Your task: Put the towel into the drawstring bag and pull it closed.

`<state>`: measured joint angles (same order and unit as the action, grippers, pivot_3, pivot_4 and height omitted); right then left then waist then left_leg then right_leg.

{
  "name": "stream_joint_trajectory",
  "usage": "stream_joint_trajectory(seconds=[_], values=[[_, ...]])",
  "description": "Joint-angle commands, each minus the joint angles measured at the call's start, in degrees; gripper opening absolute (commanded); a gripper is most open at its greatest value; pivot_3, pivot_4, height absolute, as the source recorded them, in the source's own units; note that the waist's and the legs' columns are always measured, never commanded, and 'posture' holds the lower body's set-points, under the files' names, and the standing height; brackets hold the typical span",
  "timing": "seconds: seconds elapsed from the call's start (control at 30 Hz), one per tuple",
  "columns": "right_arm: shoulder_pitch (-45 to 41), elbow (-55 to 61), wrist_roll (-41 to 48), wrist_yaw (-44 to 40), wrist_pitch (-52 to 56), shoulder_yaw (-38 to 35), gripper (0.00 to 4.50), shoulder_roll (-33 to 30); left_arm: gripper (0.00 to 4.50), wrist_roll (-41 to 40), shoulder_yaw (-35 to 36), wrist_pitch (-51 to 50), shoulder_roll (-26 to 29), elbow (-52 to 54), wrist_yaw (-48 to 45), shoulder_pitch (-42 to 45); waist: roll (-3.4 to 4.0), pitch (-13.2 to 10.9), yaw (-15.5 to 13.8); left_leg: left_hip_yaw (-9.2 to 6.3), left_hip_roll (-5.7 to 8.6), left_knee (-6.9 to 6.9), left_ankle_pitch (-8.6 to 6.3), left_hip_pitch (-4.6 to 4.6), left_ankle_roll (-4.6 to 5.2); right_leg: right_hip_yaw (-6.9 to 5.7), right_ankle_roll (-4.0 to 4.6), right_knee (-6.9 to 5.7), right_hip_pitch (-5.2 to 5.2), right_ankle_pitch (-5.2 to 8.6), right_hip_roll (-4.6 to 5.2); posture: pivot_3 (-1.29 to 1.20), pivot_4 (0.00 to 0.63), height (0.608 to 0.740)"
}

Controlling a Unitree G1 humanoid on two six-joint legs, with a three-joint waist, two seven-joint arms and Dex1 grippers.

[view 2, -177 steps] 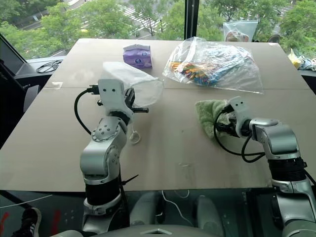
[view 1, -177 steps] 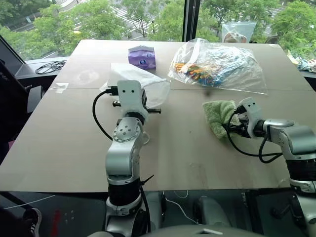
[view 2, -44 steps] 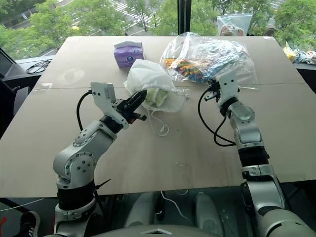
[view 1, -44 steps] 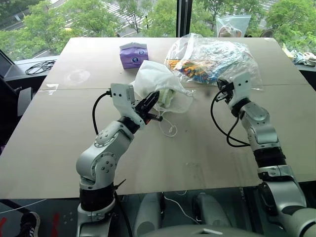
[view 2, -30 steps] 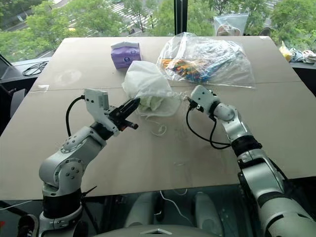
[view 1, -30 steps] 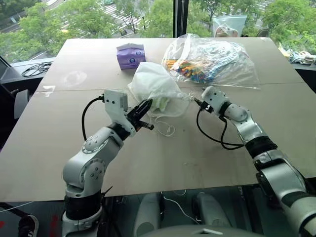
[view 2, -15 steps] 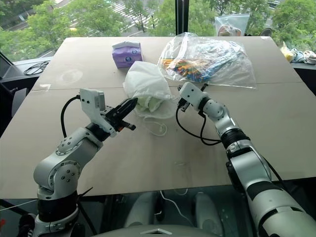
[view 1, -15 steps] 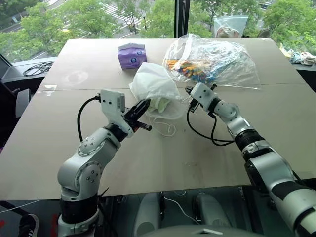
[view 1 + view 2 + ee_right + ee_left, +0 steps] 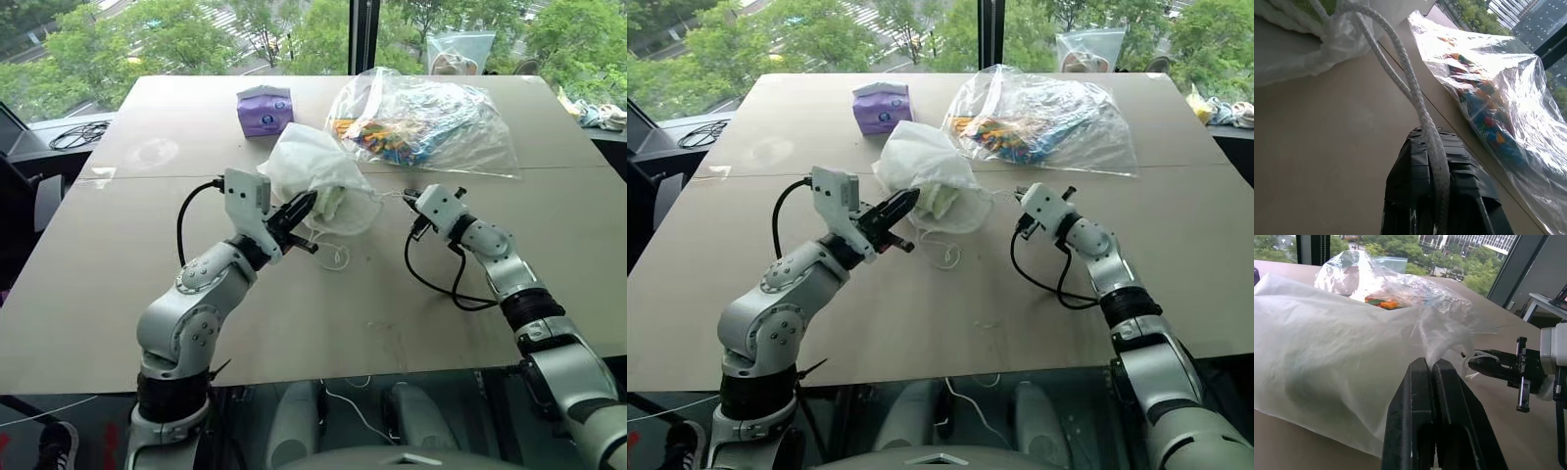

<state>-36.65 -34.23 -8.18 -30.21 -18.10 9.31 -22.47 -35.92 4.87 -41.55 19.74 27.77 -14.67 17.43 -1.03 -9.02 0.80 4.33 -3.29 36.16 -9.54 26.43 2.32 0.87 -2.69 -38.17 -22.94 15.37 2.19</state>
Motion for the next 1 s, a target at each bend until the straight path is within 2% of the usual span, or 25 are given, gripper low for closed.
stream_joint_trajectory(seconds=[0.03, 0.1, 0.4, 0.5, 0.53, 0.77, 0.87, 0.97, 1.0], values=[[1.1, 6.1, 1.5, -2.4, 3.3, -0.4, 0.67, -0.5, 0.0, 0.8, -0.4, 1.9, -0.3, 0.3, -1.1, 1.0, 0.0, 0.0, 0.1, 0.02, 0.01, 0.01, 0.0, 0.0, 0.0, 0.02, 0.0, 0.0, 0.0, 0.0, -0.03, 0.0, 0.15, 0.74], [1.4, 7.2, 0.9, -1.6, 4.8, -0.5, 1.41, -0.2, 0.0, 1.1, -0.6, 2.1, -0.5, 0.0, -1.2, 1.1, 0.0, 0.0, 0.1, 0.01, 0.01, 0.02, 0.0, -0.01, 0.01, 0.02, 0.0, -0.01, 0.0, 0.0, -0.06, 0.0, 0.15, 0.74], [1.9, 8.3, 2.1, -2.4, 7.4, -1.2, 1.41, -0.4, 0.0, 1.8, -0.2, 2.6, -0.6, -0.1, -1.8, 0.6, 0.0, 0.0, 0.0, 0.02, 0.02, 0.08, 0.0, -0.01, 0.01, 0.04, 0.0, -0.02, 0.0, 0.0, -0.08, 0.0, 0.15, 0.74], [2.6, 9.7, 2.7, -2.7, 7.4, -1.3, 0.6, -0.7, 0.0, 2.1, -0.2, 2.5, -0.7, 0.1, -1.8, 0.4, 0.0, 0.0, 0.0, 0.01, 0.02, 0.08, 0.0, -0.01, 0.01, 0.03, 0.0, -0.02, 0.01, 0.0, -0.08, 0.0, 0.15, 0.74], [3.0, 10.4, 2.8, -2.8, 7.6, -1.4, 0.06, -0.9, 0.0, 2.2, -0.2, 2.5, -0.8, 0.1, -1.8, 0.3, 0.0, 0.0, 0.0, 0.01, 0.02, 0.07, 0.0, -0.01, 0.01, 0.03, 0.0, -0.03, 0.01, 0.0, -0.09, 0.0, 0.15, 0.74], [4.7, 14.1, 3.8, -2.8, 10.5, -2.4, 0.06, -1.4, 0.0, -0.3, 0.4, 0.3, -1.8, 0.7, -2.0, 0.3, 0.0, 0.0, -0.1, 0.01, 0.01, 0.08, 0.0, -0.01, 0.01, 0.04, 0.0, -0.03, 0.01, 0.0, -0.09, 0.0, 0.15, 0.74], [4.2, 14.8, 3.9, -2.1, 11.9, -2.9, 0.0, -1.3, 0.72, -2.1, 0.5, 0.6, -2.2, 1.4, -3.2, 0.8, 0.0, 0.0, -0.1, 0.0, 0.01, 0.12, 0.0, -0.01, 0.01, 0.04, 0.0, -0.08, 0.01, 0.0, -0.09, 0.0, 0.15, 0.74], [4.3, 15.3, 3.3, -1.7, 12.5, -2.8, 0.0, -1.6, 2.15, -2.1, 1.3, -0.7, -1.9, 2.5, -1.1, 0.1, 0.0, 0.0, 0.0, -0.01, 0.02, 0.14, 0.0, -0.01, 0.01, 0.03, 0.0, -0.13, 0.01, 0.0, -0.09, 0.0, 0.15, 0.74], [4.4, 15.5, 3.1, -1.2, 12.8, -3.0, 0.0, -1.7, 2.82, -3.4, 2.1, -1.5, -1.7, 3.9, -0.7, -1.4, 0.0, 0.0, 0.0, -0.01, 0.02, 0.15, 0.0, -0.01, 0.01, 0.03, 0.0, -0.15, 0.0, 0.0, -0.09, 0.0, 0.15, 0.74]])
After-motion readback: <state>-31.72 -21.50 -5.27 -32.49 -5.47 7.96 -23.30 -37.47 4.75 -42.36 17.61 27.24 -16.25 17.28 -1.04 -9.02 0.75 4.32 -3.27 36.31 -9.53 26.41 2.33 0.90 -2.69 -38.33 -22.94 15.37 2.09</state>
